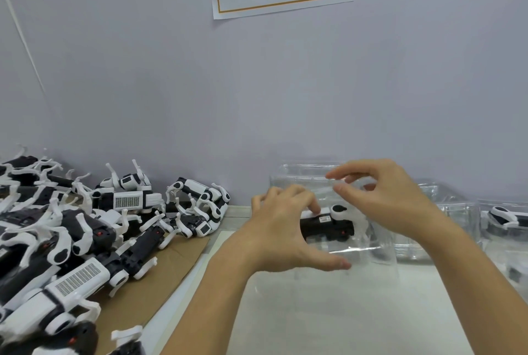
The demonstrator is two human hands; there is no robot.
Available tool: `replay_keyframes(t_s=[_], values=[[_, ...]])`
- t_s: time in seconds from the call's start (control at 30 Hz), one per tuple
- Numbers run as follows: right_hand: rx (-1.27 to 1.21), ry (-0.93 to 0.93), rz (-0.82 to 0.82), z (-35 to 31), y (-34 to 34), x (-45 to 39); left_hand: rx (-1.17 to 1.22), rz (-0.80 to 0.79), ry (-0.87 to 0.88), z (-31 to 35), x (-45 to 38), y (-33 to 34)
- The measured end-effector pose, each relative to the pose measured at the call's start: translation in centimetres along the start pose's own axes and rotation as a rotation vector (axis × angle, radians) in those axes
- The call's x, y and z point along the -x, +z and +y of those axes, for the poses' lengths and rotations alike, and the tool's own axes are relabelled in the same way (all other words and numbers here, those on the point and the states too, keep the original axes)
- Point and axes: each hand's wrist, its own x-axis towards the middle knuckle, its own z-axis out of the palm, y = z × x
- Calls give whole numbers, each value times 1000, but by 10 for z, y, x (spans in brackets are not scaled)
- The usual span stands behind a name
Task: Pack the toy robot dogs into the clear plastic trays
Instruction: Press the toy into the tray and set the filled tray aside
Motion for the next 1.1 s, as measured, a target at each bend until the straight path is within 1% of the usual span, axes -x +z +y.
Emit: replay_keyframes(t_s=[0.1, 0.2, 0.27, 0.4, 0.47, 0.63, 0.77, 0.93, 1.0, 1.1], values=[[-6, -38, 9, -3, 0, 1, -38, 161, 56, -1, -2, 0], [-46, -8, 29, -1, 1, 0, -147, 325, 93, -1, -4, -1], [-115, 18, 13, 1, 1, -1, -219, 401, 101, 2, -3, -2], [-227, -24, -17, 3, 2, 1, -390, 451, 122, 6, -3, -4], [-282, -65, 12, 2, 1, 1, -443, 483, 136, 8, -4, -7], [-369, -164, 104, -7, -5, 3, -491, 567, 187, 13, -3, -15], [-392, -188, 139, -12, -6, 4, -504, 589, 193, 16, -2, -17], [-403, -168, 139, -13, -5, 4, -486, 614, 200, 15, -3, -15], [-416, -153, 149, -11, -5, 3, -401, 619, 187, 14, -4, -14], [-492, -117, 215, -10, -8, 0, -151, 604, 90, 11, -3, -11]])
